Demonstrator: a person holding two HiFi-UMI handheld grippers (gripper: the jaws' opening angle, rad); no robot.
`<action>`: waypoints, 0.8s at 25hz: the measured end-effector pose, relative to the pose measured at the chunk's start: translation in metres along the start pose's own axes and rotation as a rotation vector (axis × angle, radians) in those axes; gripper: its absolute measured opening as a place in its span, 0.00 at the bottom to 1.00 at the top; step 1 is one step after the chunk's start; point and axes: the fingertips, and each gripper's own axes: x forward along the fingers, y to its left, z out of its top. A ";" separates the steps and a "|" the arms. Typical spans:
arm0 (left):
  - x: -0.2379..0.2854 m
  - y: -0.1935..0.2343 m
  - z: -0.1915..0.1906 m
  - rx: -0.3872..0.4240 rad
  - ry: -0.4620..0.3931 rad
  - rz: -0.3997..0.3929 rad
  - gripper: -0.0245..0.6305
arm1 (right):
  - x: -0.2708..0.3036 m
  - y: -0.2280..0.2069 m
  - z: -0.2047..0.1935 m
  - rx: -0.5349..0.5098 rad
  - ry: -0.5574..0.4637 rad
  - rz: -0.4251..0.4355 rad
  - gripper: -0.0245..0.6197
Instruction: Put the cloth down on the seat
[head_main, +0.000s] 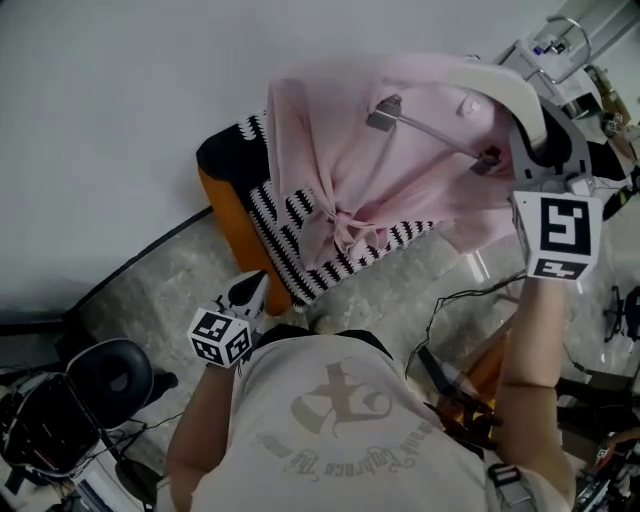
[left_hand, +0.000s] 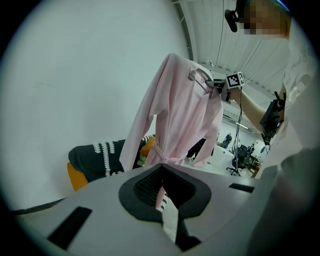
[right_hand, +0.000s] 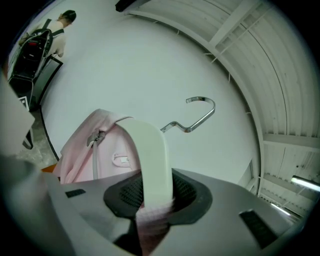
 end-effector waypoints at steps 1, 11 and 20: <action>0.003 0.007 0.006 0.003 -0.007 -0.007 0.05 | 0.006 0.002 -0.001 0.009 0.014 0.000 0.23; 0.023 0.055 0.042 0.049 -0.027 -0.092 0.05 | 0.046 0.036 -0.055 0.100 0.191 -0.050 0.23; 0.032 0.064 0.039 0.028 -0.001 -0.097 0.05 | 0.066 0.069 -0.164 0.244 0.385 -0.041 0.22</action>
